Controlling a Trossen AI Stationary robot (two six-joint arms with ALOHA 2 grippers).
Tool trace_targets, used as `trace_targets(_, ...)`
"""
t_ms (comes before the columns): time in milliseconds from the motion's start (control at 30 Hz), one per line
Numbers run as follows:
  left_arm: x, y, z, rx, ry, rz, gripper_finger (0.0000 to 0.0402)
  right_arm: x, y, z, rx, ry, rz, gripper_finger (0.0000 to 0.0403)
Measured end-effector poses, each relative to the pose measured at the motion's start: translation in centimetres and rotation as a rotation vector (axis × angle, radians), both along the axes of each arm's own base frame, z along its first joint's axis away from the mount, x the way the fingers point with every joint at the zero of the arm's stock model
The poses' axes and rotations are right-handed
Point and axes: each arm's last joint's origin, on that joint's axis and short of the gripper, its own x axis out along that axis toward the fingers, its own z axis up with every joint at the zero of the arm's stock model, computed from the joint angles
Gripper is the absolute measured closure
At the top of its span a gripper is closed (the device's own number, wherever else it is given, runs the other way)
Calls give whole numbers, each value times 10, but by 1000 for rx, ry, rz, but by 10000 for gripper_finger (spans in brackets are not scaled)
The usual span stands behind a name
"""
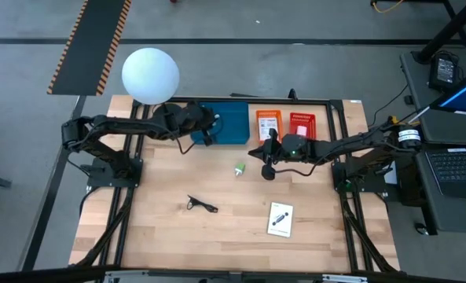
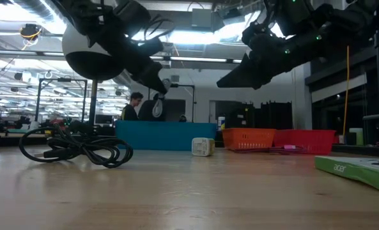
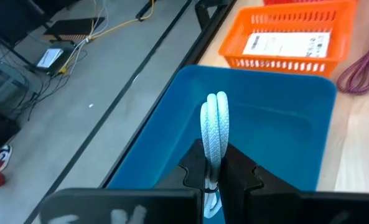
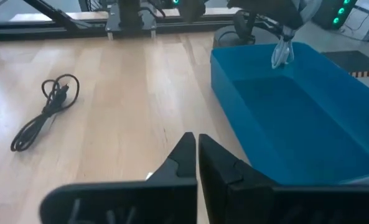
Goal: Pick and place items into bin
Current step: Put the light blue charger cable into the blue bin
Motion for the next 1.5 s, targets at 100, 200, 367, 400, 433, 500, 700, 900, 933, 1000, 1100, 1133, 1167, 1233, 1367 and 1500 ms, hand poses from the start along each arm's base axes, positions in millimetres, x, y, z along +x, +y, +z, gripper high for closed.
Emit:
trace_targets(100,-2,3,-1,-4,9,11,388,0,0,-2,8,6,-3,401)
trace_targets(200,-3,7,-2,-7,10,22,388,1,0,-4,8,12,-3,402)
trace_targets(367,0,15,-13,-38,49,15,388,2,0,-4,6,11,-2,401)
trace_targets(400,2,17,-14,-40,68,13,388,2,0,-4,5,8,-1,401)
trace_targets(433,4,19,-15,-40,87,16,388,2,0,-4,2,5,-1,402)
trace_targets(500,10,23,-15,-46,108,24,388,2,0,-4,0,10,0,402)
trace_targets(700,25,30,-27,-59,195,3,388,1,0,-4,-1,15,1,402)
trace_targets(900,34,37,-37,-43,271,-17,388,1,0,-4,5,15,-1,401)
trace_targets(933,36,38,-37,-42,274,-21,388,1,0,-4,5,15,-1,402)
trace_targets(1000,38,38,-38,-41,275,-24,385,1,0,-5,6,19,-1,402)
trace_targets(1100,38,38,-39,-30,294,-41,378,1,0,-5,6,20,-1,401)
trace_targets(1133,38,38,-39,-26,301,-46,375,1,0,-5,6,21,-1,401)
trace_targets(1167,38,38,-39,-22,305,-50,373,1,0,-5,6,23,-1,401)
trace_targets(1233,38,38,-39,-23,304,-53,369,1,0,-5,6,23,-1,402)
trace_targets(1367,38,37,-39,-34,298,-72,365,1,0,-5,6,24,-1,400)
trace_targets(1500,39,37,-39,-34,296,-74,363,1,0,-5,6,26,-1,402)
